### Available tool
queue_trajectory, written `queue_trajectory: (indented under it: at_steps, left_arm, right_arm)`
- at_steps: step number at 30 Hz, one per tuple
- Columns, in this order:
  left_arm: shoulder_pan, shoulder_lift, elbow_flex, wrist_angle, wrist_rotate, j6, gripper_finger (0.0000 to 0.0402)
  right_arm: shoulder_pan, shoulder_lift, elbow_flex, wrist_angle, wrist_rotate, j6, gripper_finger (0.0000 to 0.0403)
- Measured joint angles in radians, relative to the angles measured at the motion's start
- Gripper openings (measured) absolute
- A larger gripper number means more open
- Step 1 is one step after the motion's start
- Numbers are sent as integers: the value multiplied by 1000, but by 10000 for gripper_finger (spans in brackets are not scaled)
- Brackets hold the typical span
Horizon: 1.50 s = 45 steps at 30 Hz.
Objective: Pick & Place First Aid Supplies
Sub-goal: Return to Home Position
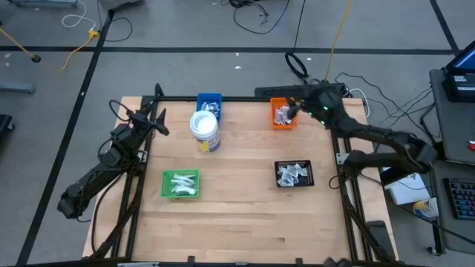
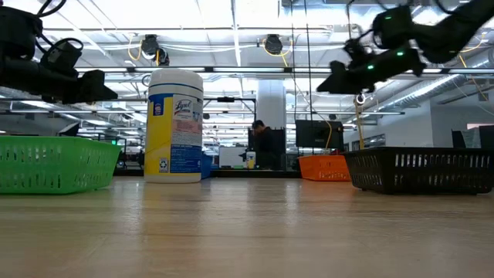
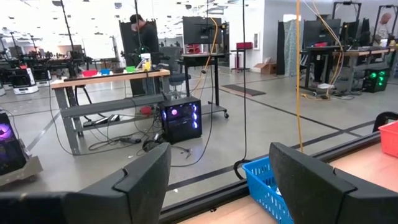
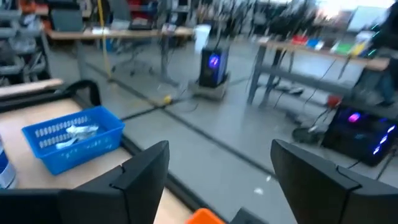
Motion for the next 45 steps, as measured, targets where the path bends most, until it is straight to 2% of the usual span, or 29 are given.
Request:
queue_trajectory:
  at_steps: [7, 12, 22, 31, 45]
  left_arm:
    - [0, 7, 0, 0, 1, 0, 274]
    - [0, 12, 0, 0, 1, 0, 273]
    - [0, 12, 0, 0, 1, 0, 274]
    - [0, 12, 0, 0, 1, 0, 273]
    - [0, 12, 0, 0, 1, 0, 273]
  right_arm:
    - [-71, -264, -192, 38, -2, -7, 277]
    - [-98, -398, -292, 46, -3, -4, 279]
    - [-100, -556, -495, 73, -4, -3, 279]
    - [-100, -626, -563, 51, -3, 8, 275]
    - [-100, -834, -565, -337, -3, 26, 273]
